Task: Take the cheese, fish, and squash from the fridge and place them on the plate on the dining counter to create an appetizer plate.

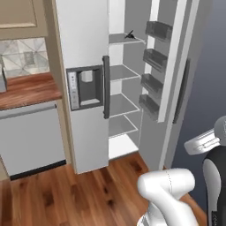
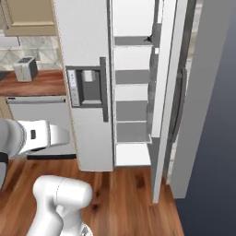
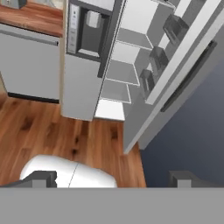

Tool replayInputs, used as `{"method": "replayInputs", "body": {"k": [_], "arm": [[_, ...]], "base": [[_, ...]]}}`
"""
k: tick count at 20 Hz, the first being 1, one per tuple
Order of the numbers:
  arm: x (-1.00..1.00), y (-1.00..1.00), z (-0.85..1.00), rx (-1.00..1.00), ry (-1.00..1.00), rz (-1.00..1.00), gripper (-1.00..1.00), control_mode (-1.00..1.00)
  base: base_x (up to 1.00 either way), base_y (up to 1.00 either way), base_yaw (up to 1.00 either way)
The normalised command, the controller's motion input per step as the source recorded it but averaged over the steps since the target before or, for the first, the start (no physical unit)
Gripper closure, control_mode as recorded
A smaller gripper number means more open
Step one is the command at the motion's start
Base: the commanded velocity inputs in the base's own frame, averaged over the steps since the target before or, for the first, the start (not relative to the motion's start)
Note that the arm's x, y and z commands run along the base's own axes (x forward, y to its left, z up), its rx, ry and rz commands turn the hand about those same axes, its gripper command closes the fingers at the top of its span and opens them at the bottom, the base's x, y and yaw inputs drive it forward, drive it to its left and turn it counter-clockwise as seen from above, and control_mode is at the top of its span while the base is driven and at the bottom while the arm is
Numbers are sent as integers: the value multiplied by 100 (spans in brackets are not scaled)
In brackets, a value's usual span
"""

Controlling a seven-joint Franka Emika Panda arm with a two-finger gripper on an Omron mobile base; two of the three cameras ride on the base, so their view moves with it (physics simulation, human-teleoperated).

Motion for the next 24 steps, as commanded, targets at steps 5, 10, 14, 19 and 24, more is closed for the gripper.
{"method": "replayInputs", "body": {"k": [5, 10, 14, 19, 24], "arm": [[0, 0, 0, 0, 0, 0, -100, 100], [0, 0, 0, 0, 0, 0, -100, 100], [0, 0, 0, 0, 0, 0, -100, 100], [0, 0, 0, 0, 0, 0, -100, 100], [0, 0, 0, 0, 0, 0, -100, 100]], "base": [[72, 11, -7], [60, -17, -8], [56, -9, -8], [59, 0, -8], [61, -2, -8]]}}
